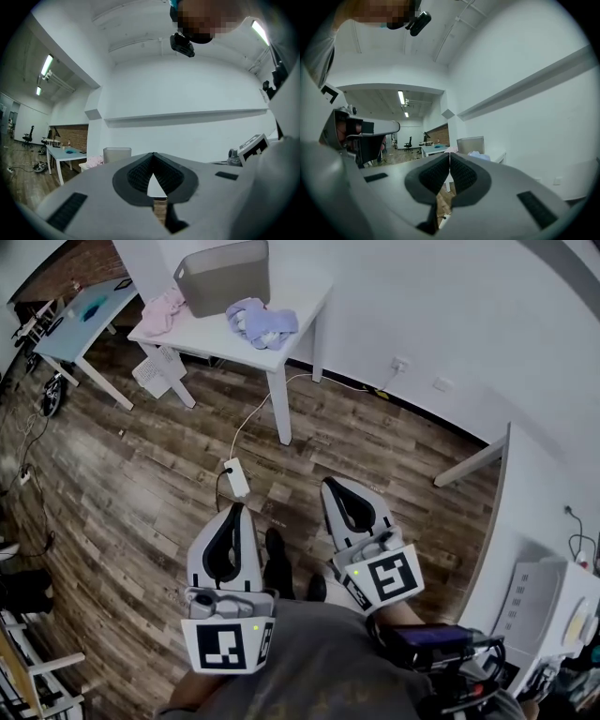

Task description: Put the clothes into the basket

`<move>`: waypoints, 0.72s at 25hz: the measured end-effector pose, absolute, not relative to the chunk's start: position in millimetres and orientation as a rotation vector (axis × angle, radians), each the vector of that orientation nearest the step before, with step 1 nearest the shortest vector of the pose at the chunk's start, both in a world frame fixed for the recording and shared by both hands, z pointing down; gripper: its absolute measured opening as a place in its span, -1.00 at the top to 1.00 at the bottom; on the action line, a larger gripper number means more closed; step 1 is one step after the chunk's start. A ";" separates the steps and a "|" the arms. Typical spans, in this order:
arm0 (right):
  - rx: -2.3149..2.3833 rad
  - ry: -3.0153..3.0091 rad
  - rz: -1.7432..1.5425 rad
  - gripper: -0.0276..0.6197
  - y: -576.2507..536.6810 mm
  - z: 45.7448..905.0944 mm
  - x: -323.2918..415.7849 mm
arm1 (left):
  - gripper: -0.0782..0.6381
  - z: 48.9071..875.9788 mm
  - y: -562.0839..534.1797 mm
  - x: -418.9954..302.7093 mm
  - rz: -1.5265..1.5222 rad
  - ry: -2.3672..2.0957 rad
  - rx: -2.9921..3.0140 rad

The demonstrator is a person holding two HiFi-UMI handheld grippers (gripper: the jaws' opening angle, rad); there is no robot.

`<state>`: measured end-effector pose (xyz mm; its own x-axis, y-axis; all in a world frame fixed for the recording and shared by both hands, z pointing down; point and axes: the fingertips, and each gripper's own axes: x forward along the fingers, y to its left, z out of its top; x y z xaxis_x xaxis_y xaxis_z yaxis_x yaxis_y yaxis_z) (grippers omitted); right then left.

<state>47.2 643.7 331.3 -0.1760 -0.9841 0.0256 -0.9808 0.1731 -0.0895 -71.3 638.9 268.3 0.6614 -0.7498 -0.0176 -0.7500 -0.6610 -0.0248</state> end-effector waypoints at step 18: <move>-1.976 2.401 0.012 0.89 423.5 291.7 2.1 | 0.76 237.0 430.9 -133.1 0.216 1.308 -2.789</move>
